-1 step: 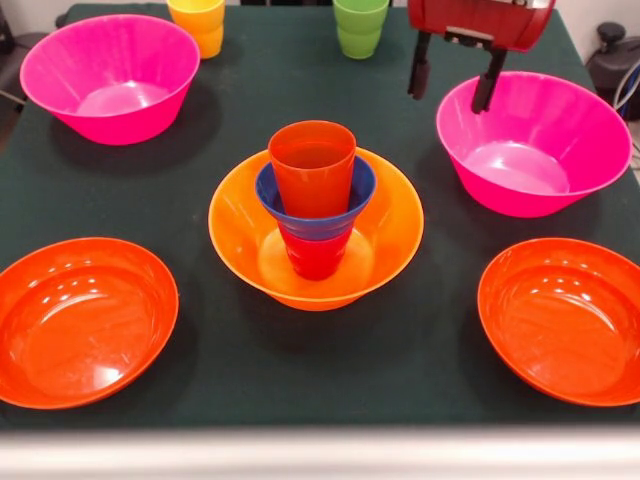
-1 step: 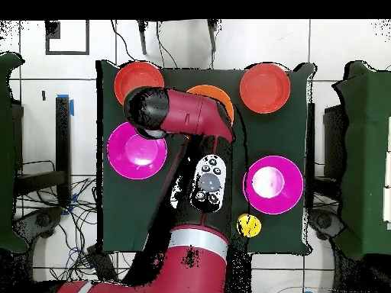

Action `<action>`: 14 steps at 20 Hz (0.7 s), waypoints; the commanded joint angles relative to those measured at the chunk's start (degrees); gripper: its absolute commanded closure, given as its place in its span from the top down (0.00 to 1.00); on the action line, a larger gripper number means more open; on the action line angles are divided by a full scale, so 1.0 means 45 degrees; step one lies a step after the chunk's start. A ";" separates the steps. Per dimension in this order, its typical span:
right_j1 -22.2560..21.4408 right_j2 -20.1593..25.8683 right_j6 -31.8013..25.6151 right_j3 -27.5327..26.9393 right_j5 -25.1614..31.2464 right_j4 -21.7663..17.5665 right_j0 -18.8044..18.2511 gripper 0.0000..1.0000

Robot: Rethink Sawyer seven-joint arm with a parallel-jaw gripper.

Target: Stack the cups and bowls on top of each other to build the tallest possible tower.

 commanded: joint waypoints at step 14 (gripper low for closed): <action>0.1131 0.2192 -0.0348 0.1408 -0.0933 -0.1239 0.0165 1.00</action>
